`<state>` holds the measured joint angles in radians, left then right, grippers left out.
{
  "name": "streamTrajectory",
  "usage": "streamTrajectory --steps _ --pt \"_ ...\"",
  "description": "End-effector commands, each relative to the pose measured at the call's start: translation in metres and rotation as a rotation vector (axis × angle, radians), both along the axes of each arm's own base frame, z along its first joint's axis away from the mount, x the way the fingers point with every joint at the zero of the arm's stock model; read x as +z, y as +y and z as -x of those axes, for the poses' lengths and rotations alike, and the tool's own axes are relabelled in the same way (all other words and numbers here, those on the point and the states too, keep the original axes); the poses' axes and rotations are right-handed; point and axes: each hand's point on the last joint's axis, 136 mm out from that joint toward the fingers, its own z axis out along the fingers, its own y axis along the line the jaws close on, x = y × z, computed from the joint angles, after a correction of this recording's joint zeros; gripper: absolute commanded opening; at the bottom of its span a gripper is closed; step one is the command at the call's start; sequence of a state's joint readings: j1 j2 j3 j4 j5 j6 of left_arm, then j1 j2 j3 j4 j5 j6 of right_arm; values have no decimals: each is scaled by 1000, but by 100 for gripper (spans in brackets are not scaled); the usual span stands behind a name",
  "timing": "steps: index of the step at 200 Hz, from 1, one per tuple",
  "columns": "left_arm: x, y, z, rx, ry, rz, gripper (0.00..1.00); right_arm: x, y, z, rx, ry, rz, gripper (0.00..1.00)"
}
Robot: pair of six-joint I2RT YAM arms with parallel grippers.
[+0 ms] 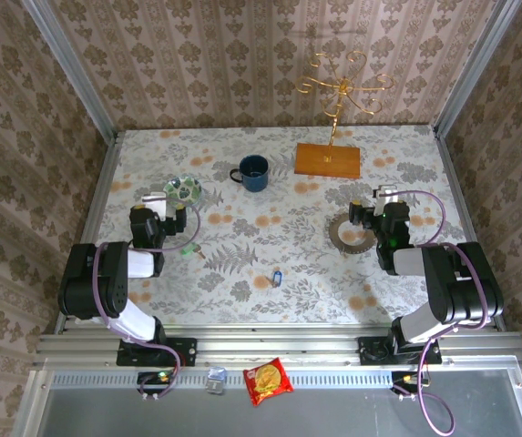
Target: Put the keys on the keyring
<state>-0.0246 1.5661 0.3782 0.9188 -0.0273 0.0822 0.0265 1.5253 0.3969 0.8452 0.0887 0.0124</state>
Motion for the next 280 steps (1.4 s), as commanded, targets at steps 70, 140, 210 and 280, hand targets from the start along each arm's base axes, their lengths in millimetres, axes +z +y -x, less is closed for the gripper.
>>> streamTrajectory --steps 70,140,210,280 --pt "50 -7 16 -33 -100 4 100 58 -10 20 -73 45 -39 100" --pt "68 -31 29 -101 -48 88 92 36 -6 77 -256 332 -330 90" --pt "83 -66 42 -139 -12 214 89 -8 46 129 -181 657 -539 64" --pt "64 -166 69 -312 50 302 88 -42 79 124 -57 783 -637 36"
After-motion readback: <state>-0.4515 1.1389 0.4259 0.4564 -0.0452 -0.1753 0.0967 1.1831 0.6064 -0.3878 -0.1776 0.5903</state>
